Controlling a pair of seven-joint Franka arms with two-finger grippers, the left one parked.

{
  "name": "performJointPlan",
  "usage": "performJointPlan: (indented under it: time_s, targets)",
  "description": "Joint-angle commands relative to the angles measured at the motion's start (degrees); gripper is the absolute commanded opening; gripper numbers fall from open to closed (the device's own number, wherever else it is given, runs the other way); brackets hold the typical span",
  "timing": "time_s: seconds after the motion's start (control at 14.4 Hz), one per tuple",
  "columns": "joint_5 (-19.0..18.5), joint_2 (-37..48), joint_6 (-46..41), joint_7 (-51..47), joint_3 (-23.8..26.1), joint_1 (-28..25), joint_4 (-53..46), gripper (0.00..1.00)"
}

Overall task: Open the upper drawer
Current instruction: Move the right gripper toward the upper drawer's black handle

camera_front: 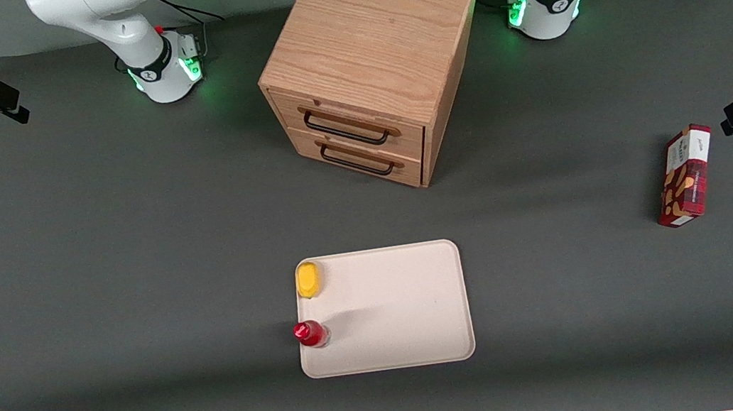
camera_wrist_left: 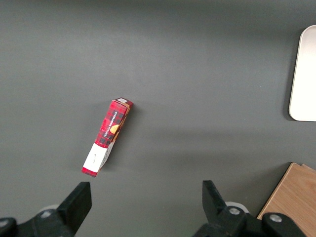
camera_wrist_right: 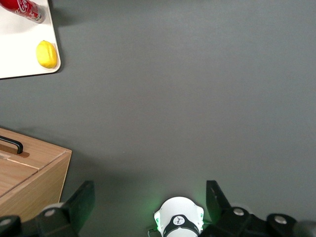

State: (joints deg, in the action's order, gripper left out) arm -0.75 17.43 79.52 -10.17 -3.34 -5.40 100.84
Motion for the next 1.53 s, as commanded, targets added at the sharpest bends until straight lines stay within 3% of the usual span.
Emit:
performJointPlan:
  time_s: [0.0, 0.56, 0.83, 1.11, 1.46]
  targets:
    - [-0.84, -0.73, -1.99, -0.29, -0.26, -0.31, -1.70, 1.00]
    - [0.22, -1.34, -5.14, 2.41, 0.26, -0.58, -4.06, 1.00]
    - [6.80, -5.72, -8.84, 20.34, 0.44, -0.66, -12.31, 1.00]
    - [13.47, -11.61, -9.82, 29.64, 7.81, -1.10, -18.84, 1.00]
    - [27.00, -21.71, -7.90, 42.85, 12.65, -1.19, -19.10, 1.00]
